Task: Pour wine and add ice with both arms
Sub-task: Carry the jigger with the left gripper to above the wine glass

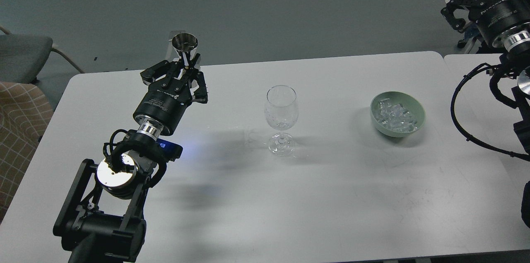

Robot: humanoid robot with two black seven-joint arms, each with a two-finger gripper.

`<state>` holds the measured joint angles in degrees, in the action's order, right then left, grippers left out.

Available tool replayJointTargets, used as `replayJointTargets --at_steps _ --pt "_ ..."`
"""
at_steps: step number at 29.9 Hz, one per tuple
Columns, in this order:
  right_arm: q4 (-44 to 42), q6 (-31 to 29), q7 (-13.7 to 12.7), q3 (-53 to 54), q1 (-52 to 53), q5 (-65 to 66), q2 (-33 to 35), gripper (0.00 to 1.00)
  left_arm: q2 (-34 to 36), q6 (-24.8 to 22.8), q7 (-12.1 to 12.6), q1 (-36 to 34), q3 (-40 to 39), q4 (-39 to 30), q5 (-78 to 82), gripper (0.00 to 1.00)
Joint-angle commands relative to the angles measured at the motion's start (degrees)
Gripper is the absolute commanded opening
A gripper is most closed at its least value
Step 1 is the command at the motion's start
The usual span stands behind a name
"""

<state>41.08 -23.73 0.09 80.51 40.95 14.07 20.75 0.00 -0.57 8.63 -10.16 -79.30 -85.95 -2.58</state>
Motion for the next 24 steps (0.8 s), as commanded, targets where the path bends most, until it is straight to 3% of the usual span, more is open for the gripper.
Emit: replayJointTargets --at_steps 1,9,24 --pt "0.05 0.0 0.0 0.09 0.0 0.0 -0.01 1.0 0.0 0.13 0.07 -0.38 0.46 -0.01 0.82 0.0" --pt "0.05 -0.09 0.0 0.44 -0.17 -0.09 0.08 1.0 0.0 1.88 0.33 -2.14 0.64 -0.89 2.14 0.0" --pt "0.05 -0.09 0.0 0.79 -0.7 -0.09 0.43 1.0 0.0 3.03 0.51 -3.46 8.36 -0.89 5.66 0.0"
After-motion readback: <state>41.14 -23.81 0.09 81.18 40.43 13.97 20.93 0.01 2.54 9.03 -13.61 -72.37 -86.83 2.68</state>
